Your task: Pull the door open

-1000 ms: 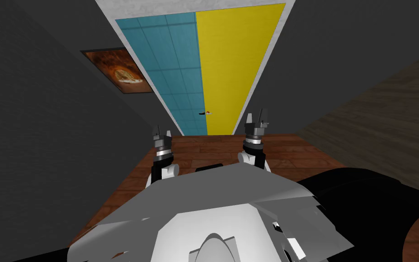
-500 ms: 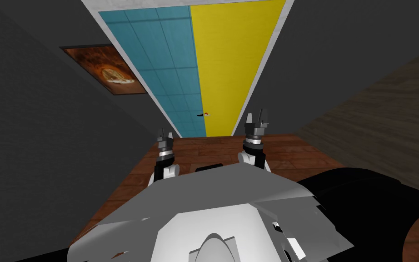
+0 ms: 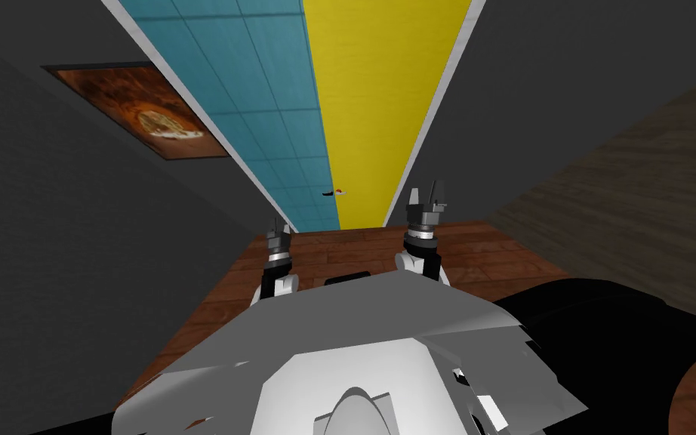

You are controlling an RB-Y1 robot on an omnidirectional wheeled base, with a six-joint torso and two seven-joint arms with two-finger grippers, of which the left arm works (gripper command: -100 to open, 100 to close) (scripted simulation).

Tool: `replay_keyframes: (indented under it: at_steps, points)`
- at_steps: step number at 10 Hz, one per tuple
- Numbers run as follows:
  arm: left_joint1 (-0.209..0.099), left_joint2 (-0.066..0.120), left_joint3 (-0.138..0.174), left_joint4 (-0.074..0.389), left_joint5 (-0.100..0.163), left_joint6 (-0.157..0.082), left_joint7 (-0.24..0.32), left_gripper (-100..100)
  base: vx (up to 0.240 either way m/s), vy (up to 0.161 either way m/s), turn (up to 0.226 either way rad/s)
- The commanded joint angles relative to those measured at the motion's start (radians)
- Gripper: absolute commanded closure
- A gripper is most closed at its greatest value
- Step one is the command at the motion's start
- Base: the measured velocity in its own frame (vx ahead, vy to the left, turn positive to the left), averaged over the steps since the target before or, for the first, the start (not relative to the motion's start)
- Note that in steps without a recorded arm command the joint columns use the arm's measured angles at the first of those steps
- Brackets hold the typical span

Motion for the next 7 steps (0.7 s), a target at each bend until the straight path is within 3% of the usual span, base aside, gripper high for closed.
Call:
replay_keyframes:
  at_steps: [1, 7]
  points:
    - [-0.004, 0.008, 0.002, 0.037, 0.003, -0.017, 0.008, -100, 0.137, -0.042, -0.079]
    - [-0.023, 0.037, 0.014, 0.162, 0.017, -0.068, 0.037, -100, 0.103, -0.034, -0.059]
